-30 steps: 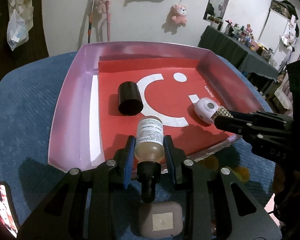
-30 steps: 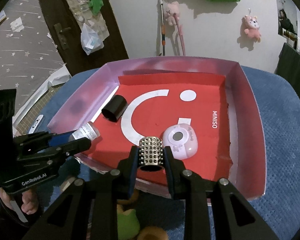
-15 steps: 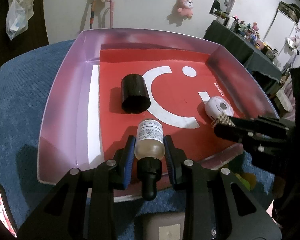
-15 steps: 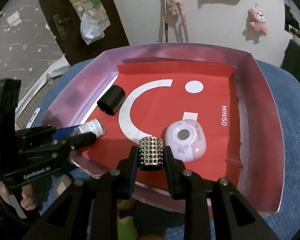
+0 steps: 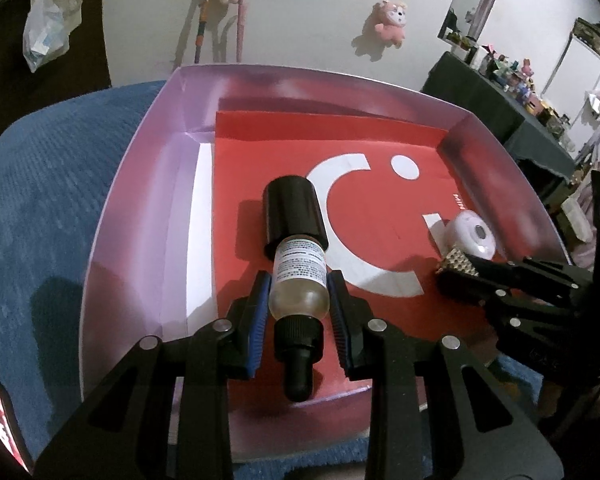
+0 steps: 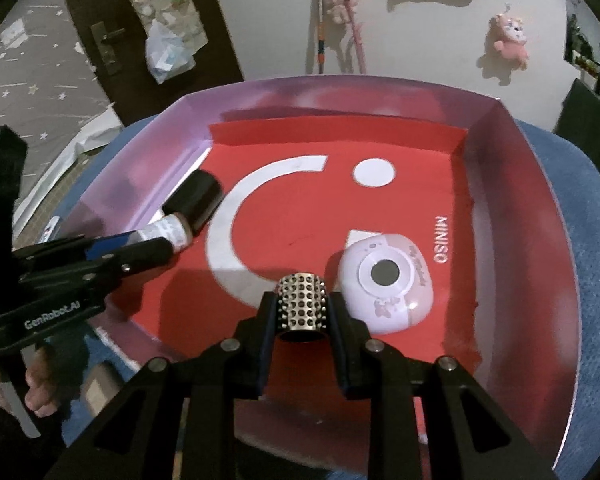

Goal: Organize rigid objects
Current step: 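Lower the metal cylinder and clear bottle into the box with both tools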

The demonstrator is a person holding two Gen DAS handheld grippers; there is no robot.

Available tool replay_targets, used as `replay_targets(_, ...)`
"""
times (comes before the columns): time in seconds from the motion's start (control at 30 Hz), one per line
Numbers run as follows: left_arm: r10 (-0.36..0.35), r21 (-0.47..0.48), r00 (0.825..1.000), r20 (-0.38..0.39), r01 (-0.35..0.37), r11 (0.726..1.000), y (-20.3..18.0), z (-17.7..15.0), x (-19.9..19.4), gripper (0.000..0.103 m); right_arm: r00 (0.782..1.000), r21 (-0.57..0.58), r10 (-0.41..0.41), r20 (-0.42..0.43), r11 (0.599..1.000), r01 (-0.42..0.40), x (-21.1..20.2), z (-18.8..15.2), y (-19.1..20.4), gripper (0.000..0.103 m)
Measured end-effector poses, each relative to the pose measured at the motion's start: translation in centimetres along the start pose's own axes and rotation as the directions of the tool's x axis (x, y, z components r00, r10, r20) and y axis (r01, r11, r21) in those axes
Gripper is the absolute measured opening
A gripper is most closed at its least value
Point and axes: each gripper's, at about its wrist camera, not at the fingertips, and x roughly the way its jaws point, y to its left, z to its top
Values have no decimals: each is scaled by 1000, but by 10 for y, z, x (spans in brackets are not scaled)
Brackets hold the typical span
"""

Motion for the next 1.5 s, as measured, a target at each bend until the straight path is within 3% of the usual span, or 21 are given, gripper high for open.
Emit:
replay_targets(0.3, 47, 8, 999, 0, -47, 999, -3, 7, 13, 27, 995, 27, -91, 35, 996, 90, 1, 6, -11, 27)
replay_targets(1.3, 57, 14, 998, -16, -57, 998, -2, 10, 19, 27, 995, 32, -88, 41, 996, 87, 4, 8, -11, 28)
replay_targets(1.5, 47, 16, 999, -5, -47, 999, -4, 9, 17, 27, 996, 31, -78, 42, 997, 77, 3, 8, -10, 35)
